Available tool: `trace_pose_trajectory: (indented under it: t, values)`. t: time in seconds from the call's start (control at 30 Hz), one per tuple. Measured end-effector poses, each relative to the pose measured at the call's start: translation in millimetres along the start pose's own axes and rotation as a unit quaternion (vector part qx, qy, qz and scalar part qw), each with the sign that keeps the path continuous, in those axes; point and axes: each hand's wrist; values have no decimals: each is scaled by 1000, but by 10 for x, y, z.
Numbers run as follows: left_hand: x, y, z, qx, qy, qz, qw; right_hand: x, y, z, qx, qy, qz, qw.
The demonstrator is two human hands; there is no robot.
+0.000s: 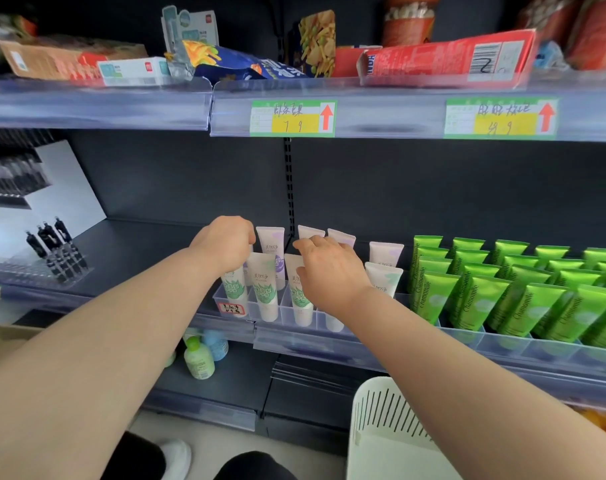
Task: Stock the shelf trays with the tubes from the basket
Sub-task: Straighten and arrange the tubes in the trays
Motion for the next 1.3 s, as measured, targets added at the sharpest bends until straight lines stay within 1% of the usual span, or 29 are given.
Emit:
trace_pose_trajectory:
  t: [0.2, 0.37, 0.5, 0.67, 0.8, 1.0, 1.1, 1.3]
  values:
    - [-304, -103, 70, -52, 53, -32, 997, -157, 65, 180, -22, 11, -17, 1000]
    - [-710, -208, 164, -61, 74, -76, 993, -426, 106, 406, -32, 25, -47, 998]
    - [-980, -297, 190, -54, 77, -109, 990, -670, 128, 566, -26, 32, -80, 996]
    - [-1202, -448, 187, -16, 49, -141, 989, -941, 95, 647, -9, 38, -110, 993]
    - [-1289, -551, 187, 14, 37, -143, 989, -1048, 33, 636, 23, 41, -129, 991]
    - [-1319, -658, 146, 16, 19, -142, 990, -1113, -51, 597, 35, 34, -139, 989]
    - [-1315, -694, 112, 6, 26, -136, 990, -1112, -50, 599, 40, 29, -149, 988]
    - [-1341, -701, 98, -38, 40, -132, 990, -1117, -92, 572, 19, 31, -151, 988]
Point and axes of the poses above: each hand's wrist, its own y-axis away from the middle knuckle, its own z-axis out of the back of the hand, x = y × z, and after that the axes turned 13 degrees about -y, right-handed
